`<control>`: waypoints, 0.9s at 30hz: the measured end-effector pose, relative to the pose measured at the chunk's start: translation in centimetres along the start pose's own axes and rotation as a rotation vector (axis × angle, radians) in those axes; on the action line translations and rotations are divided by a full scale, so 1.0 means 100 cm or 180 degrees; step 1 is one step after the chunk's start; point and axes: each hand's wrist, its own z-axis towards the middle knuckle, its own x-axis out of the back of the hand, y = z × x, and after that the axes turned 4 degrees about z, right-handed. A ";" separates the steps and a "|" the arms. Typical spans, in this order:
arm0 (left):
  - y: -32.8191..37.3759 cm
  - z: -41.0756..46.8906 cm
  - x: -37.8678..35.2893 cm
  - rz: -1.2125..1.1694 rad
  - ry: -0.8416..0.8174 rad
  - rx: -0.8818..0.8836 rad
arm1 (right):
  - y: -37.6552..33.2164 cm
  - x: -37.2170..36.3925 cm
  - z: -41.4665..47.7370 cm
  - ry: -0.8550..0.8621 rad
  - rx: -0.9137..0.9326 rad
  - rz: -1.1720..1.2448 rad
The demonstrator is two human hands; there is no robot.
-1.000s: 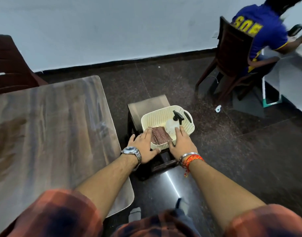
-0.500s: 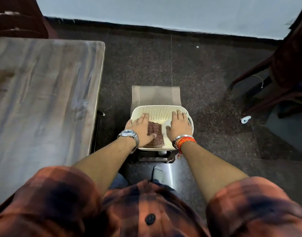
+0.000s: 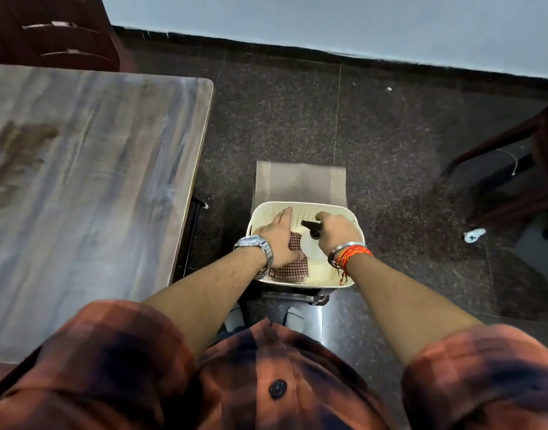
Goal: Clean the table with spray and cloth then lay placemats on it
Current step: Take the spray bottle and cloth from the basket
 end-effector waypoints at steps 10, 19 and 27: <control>-0.046 0.002 0.026 -0.1898 0.0397 0.0104 | -0.076 0.102 0.032 -0.1253 0.1451 0.1046; -0.063 -0.014 0.048 -0.2517 0.0924 -0.0323 | -0.116 0.127 0.036 -0.1609 0.1900 0.1712; -0.074 -0.023 0.045 -0.2187 0.1063 -0.0178 | -0.120 0.123 0.045 -0.1877 0.1730 0.1996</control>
